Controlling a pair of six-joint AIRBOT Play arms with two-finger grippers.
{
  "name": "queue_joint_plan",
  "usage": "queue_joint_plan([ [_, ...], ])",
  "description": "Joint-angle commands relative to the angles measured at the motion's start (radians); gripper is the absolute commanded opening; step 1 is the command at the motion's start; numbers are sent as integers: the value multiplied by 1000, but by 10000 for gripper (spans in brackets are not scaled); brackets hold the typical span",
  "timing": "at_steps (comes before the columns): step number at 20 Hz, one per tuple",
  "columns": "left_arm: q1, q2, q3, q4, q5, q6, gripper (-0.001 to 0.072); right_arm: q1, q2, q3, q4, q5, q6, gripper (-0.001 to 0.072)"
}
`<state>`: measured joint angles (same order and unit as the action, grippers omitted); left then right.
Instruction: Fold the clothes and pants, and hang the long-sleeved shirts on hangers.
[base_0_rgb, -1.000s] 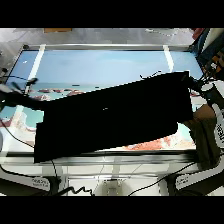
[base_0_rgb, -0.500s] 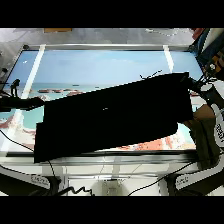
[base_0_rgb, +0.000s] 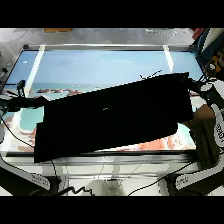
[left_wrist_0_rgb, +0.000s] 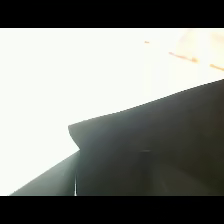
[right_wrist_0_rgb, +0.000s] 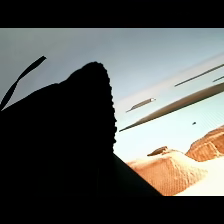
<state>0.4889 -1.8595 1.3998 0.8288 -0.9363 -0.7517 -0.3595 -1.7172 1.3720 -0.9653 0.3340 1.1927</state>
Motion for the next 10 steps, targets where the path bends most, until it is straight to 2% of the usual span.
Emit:
queue_joint_plan([
  [1,-36,-10,0,3,111,7,125,1,0,0,0,31,0,21],
  [2,-39,-10,2,-4,135,8,7,1,-1,0,-1,40,0,21],
  [5,-39,8,8,-3,218,7,9,1,0,0,-2,38,0,22],
  [10,-39,104,18,-4,521,7,9,3,-1,0,-4,18,-1,21],
])
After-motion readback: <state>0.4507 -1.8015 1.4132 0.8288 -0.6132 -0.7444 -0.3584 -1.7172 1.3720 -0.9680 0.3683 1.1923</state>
